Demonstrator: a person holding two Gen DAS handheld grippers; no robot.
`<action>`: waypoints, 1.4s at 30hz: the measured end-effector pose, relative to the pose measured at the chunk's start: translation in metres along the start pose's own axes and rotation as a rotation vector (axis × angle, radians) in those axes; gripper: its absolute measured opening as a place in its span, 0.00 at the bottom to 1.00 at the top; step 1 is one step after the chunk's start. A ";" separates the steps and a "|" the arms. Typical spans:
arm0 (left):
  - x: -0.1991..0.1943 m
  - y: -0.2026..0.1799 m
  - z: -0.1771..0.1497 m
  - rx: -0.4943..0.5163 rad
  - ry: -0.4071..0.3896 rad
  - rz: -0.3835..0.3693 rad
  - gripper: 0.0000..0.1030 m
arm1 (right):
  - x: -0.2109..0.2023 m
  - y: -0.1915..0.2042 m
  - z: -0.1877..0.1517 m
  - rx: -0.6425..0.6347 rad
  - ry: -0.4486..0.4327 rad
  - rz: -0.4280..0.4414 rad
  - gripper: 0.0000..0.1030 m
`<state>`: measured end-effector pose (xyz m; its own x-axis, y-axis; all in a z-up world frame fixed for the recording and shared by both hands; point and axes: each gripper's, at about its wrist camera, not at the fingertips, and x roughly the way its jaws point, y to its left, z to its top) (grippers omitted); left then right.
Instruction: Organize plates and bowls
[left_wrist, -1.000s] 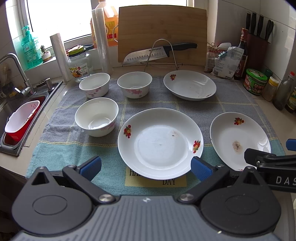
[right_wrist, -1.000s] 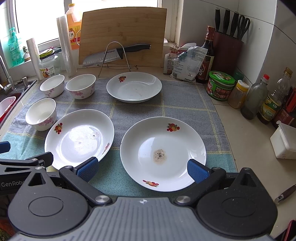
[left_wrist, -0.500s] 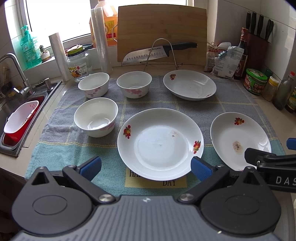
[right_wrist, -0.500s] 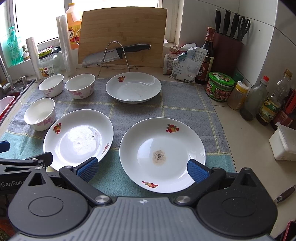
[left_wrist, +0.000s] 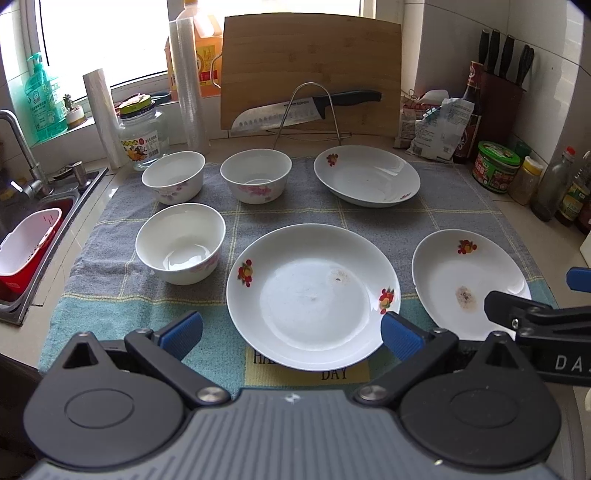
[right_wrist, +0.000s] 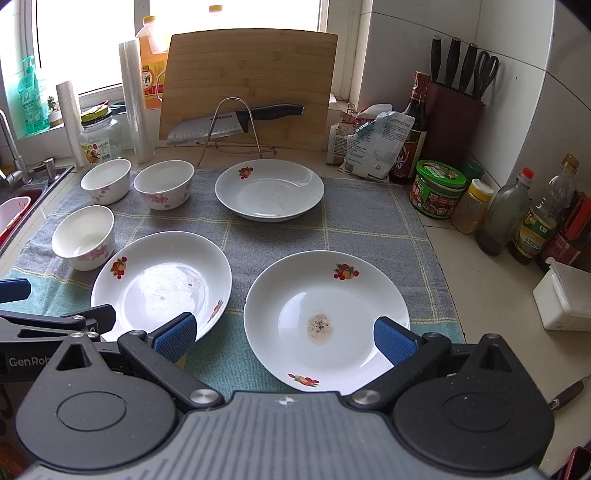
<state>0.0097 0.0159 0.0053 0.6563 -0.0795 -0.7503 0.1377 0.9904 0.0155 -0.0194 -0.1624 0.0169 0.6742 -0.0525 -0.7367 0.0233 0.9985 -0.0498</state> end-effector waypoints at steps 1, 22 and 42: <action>0.001 0.001 0.000 0.004 -0.003 -0.008 0.99 | -0.002 0.001 0.000 -0.006 -0.020 0.008 1.00; 0.020 0.003 -0.013 0.135 -0.072 -0.187 0.99 | -0.020 -0.019 -0.021 -0.047 -0.114 -0.041 1.00; 0.049 -0.110 -0.046 0.265 -0.011 -0.299 0.99 | 0.074 -0.125 0.000 -0.100 -0.050 0.086 1.00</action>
<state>-0.0072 -0.0922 -0.0636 0.5660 -0.3628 -0.7403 0.5098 0.8597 -0.0316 0.0278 -0.2910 -0.0314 0.7062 0.0367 -0.7071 -0.1086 0.9924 -0.0570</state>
